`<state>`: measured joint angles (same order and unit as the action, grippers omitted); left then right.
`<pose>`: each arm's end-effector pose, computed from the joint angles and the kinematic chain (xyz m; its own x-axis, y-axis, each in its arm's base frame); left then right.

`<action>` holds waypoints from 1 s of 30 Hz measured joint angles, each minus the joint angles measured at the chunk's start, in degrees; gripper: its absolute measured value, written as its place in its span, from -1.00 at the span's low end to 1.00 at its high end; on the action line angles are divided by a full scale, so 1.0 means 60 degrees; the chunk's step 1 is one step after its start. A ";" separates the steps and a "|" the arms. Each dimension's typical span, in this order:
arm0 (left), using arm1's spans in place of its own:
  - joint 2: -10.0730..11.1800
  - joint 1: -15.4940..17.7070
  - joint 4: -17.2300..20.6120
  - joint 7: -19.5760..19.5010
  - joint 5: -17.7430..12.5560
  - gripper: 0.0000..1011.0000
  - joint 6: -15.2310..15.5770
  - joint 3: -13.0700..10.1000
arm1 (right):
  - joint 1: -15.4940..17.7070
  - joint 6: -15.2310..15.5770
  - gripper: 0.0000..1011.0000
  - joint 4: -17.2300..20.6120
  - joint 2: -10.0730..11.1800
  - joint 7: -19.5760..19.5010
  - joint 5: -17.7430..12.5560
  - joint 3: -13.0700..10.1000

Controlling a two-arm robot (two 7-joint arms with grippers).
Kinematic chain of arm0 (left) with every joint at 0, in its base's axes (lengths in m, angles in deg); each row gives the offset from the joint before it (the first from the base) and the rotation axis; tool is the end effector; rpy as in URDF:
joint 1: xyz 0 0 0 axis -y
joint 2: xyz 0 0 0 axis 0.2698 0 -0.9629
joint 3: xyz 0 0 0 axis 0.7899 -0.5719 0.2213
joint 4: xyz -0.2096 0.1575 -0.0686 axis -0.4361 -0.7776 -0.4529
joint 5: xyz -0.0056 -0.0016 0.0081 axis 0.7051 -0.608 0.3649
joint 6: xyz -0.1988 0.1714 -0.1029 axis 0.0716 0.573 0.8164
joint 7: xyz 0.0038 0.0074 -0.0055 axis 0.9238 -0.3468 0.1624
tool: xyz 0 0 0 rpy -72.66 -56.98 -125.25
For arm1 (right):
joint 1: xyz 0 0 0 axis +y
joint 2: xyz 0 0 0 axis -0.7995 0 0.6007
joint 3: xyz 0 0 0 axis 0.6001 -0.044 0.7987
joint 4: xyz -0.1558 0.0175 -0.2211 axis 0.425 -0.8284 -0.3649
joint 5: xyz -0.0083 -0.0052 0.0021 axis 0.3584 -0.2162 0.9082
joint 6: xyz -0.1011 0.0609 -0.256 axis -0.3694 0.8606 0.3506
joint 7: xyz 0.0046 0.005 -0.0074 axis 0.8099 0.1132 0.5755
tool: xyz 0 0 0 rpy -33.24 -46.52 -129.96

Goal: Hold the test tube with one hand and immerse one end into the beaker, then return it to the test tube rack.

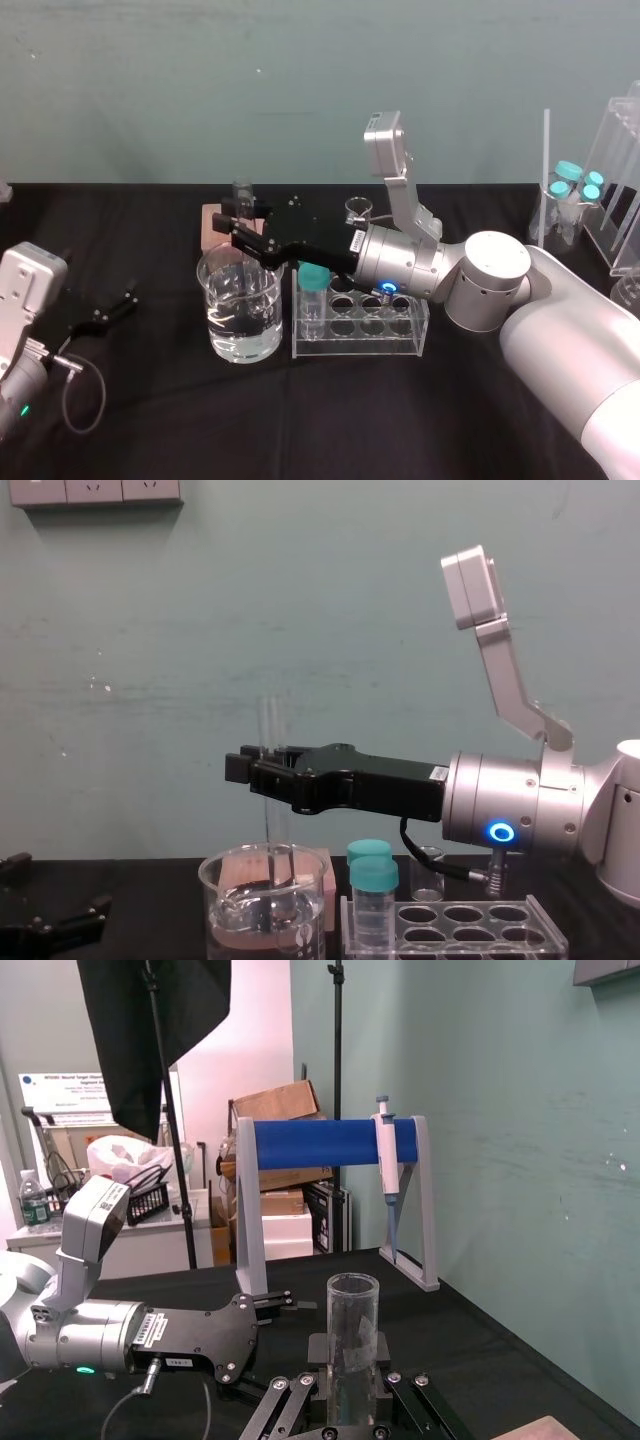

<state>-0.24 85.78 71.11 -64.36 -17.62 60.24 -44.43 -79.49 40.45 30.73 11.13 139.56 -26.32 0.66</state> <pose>0.3296 0.0788 -0.2816 0.2922 0.8803 0.3738 -0.9553 0.2872 0.0703 0.4627 0.0552 -0.2300 0.9402 -0.3354 0.0586 0.3305 0.9404 0.0804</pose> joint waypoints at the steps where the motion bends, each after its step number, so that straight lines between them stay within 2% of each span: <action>1: 0.0000 0.0000 0.0000 0.0000 0.0000 0.98 0.0000 0.0000 | -0.0002 -0.0003 -0.52 -0.0009 -0.0002 0.0001 -0.0002 0.0000; 30: 0.0000 -0.0001 0.0000 0.0000 0.0000 0.98 0.0000 0.0000 | 0.0014 -0.0018 -0.52 0.0033 0.0052 0.0026 -0.0048 -0.0001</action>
<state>-0.24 85.78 71.11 -64.36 -17.62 60.24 -44.43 -79.40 40.34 30.93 11.44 139.72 -26.61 0.65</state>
